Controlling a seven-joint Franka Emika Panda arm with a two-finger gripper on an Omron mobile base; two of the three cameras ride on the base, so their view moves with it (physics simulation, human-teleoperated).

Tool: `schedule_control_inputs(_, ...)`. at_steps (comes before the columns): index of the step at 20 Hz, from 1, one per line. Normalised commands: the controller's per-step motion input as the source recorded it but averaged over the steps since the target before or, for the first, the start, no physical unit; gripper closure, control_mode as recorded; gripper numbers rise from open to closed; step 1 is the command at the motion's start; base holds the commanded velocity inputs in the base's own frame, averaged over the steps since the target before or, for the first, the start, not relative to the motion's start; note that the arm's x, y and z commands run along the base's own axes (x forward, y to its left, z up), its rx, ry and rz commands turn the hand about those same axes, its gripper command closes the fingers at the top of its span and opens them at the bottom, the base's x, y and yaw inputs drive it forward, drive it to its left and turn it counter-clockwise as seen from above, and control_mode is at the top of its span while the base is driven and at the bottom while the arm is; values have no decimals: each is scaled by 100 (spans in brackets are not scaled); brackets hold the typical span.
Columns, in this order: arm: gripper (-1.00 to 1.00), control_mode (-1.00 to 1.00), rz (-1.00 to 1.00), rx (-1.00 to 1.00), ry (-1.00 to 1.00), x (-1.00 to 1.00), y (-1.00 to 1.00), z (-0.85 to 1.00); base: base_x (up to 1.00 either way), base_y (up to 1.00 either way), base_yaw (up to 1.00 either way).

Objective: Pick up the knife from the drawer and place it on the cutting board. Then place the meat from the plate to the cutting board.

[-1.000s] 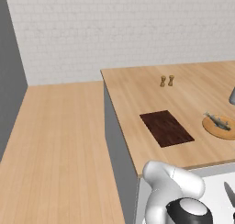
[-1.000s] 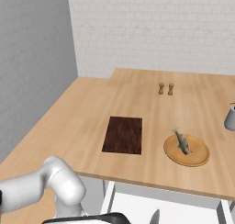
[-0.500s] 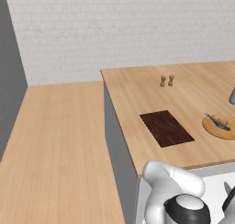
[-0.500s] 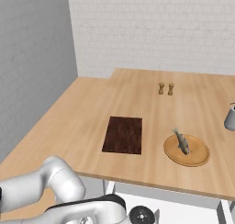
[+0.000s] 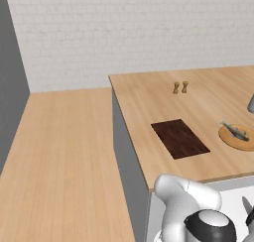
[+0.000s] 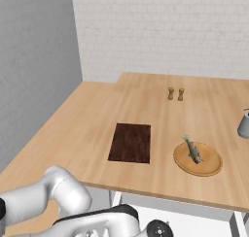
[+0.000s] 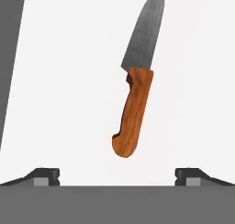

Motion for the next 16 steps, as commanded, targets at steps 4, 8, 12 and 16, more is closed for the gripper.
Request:
schedule_control_inputs(4, -100, -100, 0, 1, -3, -1, -6, 0, 0, 0, 0)
schedule_control_inputs(8, -100, -100, -13, 0, 0, 22, 1, 0, 0, 0, 0)
schedule_control_inputs(12, -100, -100, -26, -2, 2, 45, 34, -2, 0, 0, 0)
schedule_control_inputs(16, -100, -100, -18, -3, 0, 14, 20, -14, 0, 0, 0)
